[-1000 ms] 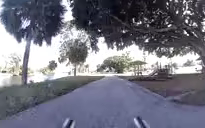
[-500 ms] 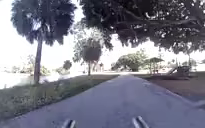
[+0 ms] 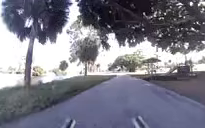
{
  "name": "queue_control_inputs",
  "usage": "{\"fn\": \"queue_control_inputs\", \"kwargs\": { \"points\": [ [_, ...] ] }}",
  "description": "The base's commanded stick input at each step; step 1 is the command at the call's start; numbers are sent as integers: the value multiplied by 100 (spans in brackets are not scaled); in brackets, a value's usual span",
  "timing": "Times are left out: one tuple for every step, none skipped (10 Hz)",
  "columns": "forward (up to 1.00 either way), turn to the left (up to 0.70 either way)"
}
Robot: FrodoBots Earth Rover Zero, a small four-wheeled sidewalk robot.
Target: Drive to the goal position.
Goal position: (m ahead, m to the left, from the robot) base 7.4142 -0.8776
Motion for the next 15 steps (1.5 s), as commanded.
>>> {"fn": "queue_control_inputs", "kwargs": {
  "points": [
    [85,0],
    [85,0],
    [85,0],
    [85,0],
    [85,0],
    [85,0],
    [85,0],
    [85,0],
    [85,0],
    [85,0],
    [85,0],
    [85,0],
    [85,0],
    [85,0],
    [85,0]
  ]
}}
